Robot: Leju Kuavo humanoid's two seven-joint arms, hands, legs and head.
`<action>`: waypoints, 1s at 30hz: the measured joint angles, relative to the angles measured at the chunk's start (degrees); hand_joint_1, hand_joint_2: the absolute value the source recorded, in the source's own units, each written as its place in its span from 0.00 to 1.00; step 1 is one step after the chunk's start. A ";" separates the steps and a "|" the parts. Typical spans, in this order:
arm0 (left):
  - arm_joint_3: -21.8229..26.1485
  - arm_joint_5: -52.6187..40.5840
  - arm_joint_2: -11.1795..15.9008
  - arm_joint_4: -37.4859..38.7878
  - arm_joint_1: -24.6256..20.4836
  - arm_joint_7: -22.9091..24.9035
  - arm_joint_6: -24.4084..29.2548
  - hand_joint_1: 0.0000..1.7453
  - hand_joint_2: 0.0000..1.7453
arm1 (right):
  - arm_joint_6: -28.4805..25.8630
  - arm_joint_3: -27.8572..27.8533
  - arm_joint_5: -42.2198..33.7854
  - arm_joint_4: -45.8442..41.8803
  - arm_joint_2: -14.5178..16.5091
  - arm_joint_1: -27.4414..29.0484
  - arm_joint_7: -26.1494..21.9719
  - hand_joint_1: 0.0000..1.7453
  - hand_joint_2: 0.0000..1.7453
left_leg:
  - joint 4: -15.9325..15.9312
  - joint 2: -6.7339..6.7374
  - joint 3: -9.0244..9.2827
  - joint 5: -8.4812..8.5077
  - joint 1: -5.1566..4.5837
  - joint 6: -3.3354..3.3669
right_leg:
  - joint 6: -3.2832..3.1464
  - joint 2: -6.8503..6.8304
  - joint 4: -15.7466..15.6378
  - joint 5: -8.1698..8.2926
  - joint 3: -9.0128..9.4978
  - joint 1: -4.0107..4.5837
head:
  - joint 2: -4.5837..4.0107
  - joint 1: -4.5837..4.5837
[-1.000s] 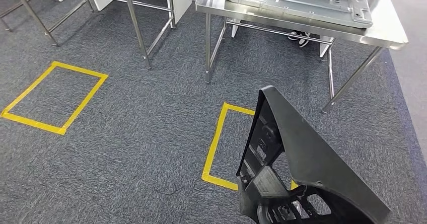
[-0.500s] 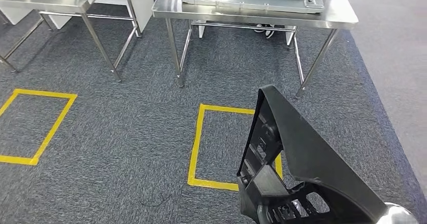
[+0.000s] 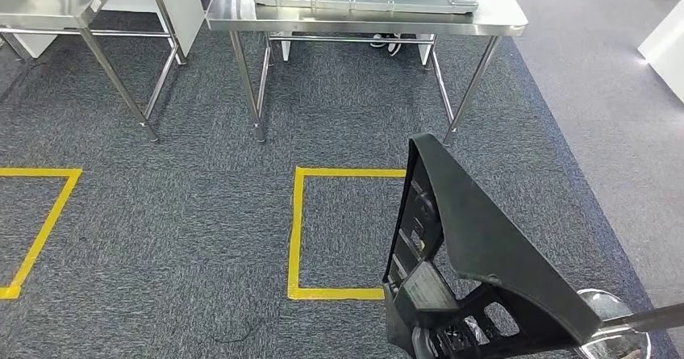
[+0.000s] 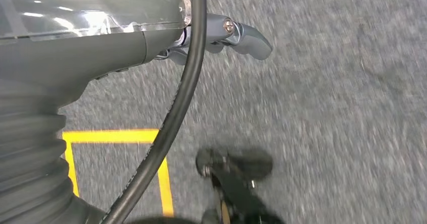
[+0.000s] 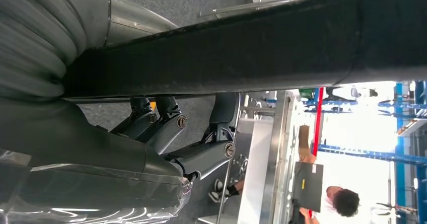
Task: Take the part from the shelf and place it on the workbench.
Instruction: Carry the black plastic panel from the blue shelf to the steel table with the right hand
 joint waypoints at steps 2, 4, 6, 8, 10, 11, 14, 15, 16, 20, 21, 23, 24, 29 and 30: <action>0.00 -0.01 -0.03 0.01 -0.11 0.01 0.00 0.00 1.00 | -0.03 0.24 0.01 0.00 -0.09 -0.04 0.02 1.00 1.00 | -0.03 0.22 0.31 -0.27 -0.05 -0.22 | -0.66 -0.23 -7.82 3.51 4.00 0.26 | 0.00 0.00; 0.00 -0.03 -0.08 0.02 -0.19 0.02 0.00 0.00 1.00 | -0.04 0.48 0.03 -0.01 -0.13 -0.08 0.01 1.00 1.00 | -0.11 0.33 0.42 -0.46 -0.09 -0.68 | -1.36 -0.44 -12.48 4.60 6.30 0.76 | 0.00 -0.01; 0.00 -0.09 -0.10 0.02 -0.26 0.09 0.00 0.00 1.00 | -0.15 0.67 0.13 -0.01 -0.17 -0.07 0.03 1.00 1.00 | -0.43 0.41 0.60 -0.49 -0.07 -1.31 | -1.81 -0.35 -13.06 4.43 6.45 1.04 | 0.00 -0.01; -0.01 -0.17 -0.04 0.02 -0.30 0.20 0.01 0.00 1.00 | -0.49 0.98 0.30 0.00 -0.20 -0.06 0.08 1.00 1.00 | 0.08 0.34 0.71 -1.13 -0.07 -1.87 | -2.37 -0.30 -13.93 4.64 7.03 0.69 | 0.00 -0.02; -0.01 -0.23 0.06 0.02 -0.30 0.27 0.07 0.00 1.00 | -0.99 1.46 0.43 0.01 -0.24 -0.18 0.13 1.00 1.00 | 4.45 0.14 -1.15 -3.71 -0.09 -2.18 | -3.00 -0.34 -14.71 4.80 7.69 0.32 | 0.00 -0.02; -0.01 -0.27 0.10 0.02 -0.28 0.29 0.09 0.00 1.00 | -1.26 1.69 0.45 0.03 -0.28 -0.25 0.19 1.00 1.00 | 8.10 0.07 -3.03 -5.46 -0.10 -2.28 | -3.22 -0.32 -14.77 4.73 7.80 0.36 | 0.00 -0.02; -0.01 -0.45 0.15 0.02 -0.05 0.53 0.13 0.00 1.00 | -2.12 2.28 0.39 0.24 -0.54 -0.32 0.47 1.00 1.00 | 14.82 0.07 -7.20 -6.61 0.00 -2.61 | -3.45 -0.08 -14.62 4.41 7.99 0.51 | 0.00 -0.03; 0.00 -0.50 0.20 0.02 0.02 0.62 0.15 0.00 1.00 | -2.44 2.46 0.30 0.33 -0.66 -0.32 0.57 1.00 1.00 | 13.17 0.08 -6.78 -4.81 0.02 -2.64 | -3.36 0.08 -14.49 4.23 8.15 0.51 | 0.00 -0.03; 0.00 -0.51 0.28 0.01 0.05 0.68 0.16 0.00 1.00 | -2.72 2.65 0.16 0.42 -0.81 -0.33 0.66 1.00 1.00 | 9.87 0.07 -5.52 -2.41 0.04 -2.60 | -3.21 0.23 -14.29 3.99 8.33 0.50 | 0.00 -0.03; 0.00 -0.52 0.47 0.01 0.00 0.86 0.17 0.00 1.00 | -3.25 3.38 -0.22 0.61 -1.33 -0.43 0.84 1.00 1.00 | 0.90 -0.17 -1.85 0.94 -0.20 -1.72 | -2.07 0.46 -13.28 3.09 8.28 0.72 | 0.00 -0.02; 0.00 -0.52 0.47 0.01 0.04 0.90 0.17 0.00 1.00 | -3.36 3.53 -0.25 0.62 -1.42 -0.44 0.89 1.00 1.00 | 0.66 -0.19 -1.88 0.98 -0.30 -1.46 | -1.77 0.50 -13.17 3.04 8.21 0.80 | 0.00 -0.02; 0.00 -0.52 0.45 0.01 0.15 1.02 0.14 0.00 1.00 | -3.77 3.86 -0.24 0.63 -1.62 -0.42 1.02 1.00 1.00 | 0.46 -0.13 -1.75 1.15 -0.16 -0.92 | -1.25 0.45 -12.77 2.60 8.09 0.66 | 0.00 -0.02; 0.00 -0.52 0.44 0.02 0.16 1.05 0.11 0.00 1.00 | -4.02 4.00 -0.24 0.63 -1.73 -0.41 1.08 1.00 1.00 | 0.30 -0.09 -1.66 1.20 -0.04 -0.61 | -0.95 0.37 -11.49 1.78 7.56 0.59 | 0.00 -0.02; 0.00 -0.55 0.50 0.00 0.19 1.17 0.11 0.00 1.00 | -5.07 4.62 -0.31 0.77 -2.45 -0.37 1.34 1.00 1.00 | 0.17 0.05 -1.34 0.79 -0.01 0.11 | 0.00 0.05 2.53 -3.07 -0.33 0.08 | 0.00 -0.01; 0.00 -0.57 0.50 0.00 0.23 1.20 0.14 0.00 1.00 | -5.19 4.74 -0.34 0.80 -2.59 -0.36 1.42 1.00 1.00 | 0.17 0.04 -1.10 0.63 -0.02 0.06 | -0.07 0.03 1.61 -1.64 -0.19 0.03 | 0.00 -0.01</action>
